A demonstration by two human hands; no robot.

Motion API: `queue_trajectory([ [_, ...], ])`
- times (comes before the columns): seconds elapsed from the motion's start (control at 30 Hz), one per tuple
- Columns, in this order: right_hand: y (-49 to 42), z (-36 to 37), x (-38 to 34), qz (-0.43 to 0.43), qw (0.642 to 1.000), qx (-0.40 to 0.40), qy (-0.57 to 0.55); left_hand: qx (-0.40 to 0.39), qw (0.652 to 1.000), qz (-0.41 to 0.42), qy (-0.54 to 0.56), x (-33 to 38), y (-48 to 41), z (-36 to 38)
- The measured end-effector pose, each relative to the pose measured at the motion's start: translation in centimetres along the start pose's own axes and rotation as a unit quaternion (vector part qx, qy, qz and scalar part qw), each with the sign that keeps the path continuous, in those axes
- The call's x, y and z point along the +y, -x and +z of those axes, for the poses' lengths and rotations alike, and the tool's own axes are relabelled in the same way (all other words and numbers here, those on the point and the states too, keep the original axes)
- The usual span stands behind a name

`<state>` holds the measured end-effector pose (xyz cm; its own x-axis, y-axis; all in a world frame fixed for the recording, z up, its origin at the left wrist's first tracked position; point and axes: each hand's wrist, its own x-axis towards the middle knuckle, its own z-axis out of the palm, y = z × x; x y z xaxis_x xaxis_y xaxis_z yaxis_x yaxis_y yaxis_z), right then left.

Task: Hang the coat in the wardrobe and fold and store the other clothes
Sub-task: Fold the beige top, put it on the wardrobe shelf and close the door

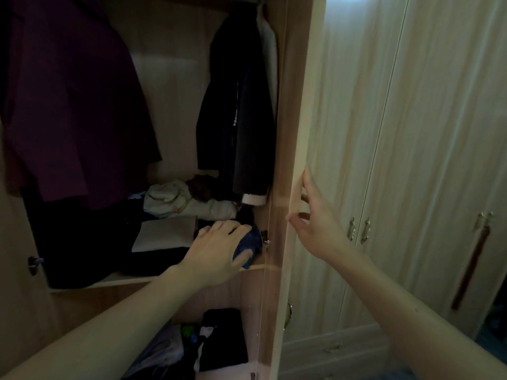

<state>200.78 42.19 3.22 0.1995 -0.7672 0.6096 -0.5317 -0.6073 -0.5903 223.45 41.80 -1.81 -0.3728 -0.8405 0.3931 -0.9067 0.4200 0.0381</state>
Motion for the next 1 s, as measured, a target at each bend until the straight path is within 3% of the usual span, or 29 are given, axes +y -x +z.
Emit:
queue_trajectory([
  [0.13, -0.6, 1.5, -0.5, -0.035, 0.999, -0.010, 0.001, -0.045, 0.998, 0.040, -0.005, 0.7, 1.0, 0.1],
  [0.3, -1.6, 3.3, -1.1, -0.047, 0.998, -0.025, -0.021, -0.042, 0.997, 0.072, 0.000, 0.8, 1.8, 0.2],
  [0.67, -4.7, 3.9, -2.0, -0.030, 0.998, -0.056, 0.025, -0.034, 0.999, 0.036, -0.006, -1.6, 3.7, 0.1],
  [1.0, -6.9, 9.9, -4.1, -0.029, 0.998, -0.051, 0.001, -0.022, 1.000, -0.016, -0.009, -5.4, 4.9, -0.3],
])
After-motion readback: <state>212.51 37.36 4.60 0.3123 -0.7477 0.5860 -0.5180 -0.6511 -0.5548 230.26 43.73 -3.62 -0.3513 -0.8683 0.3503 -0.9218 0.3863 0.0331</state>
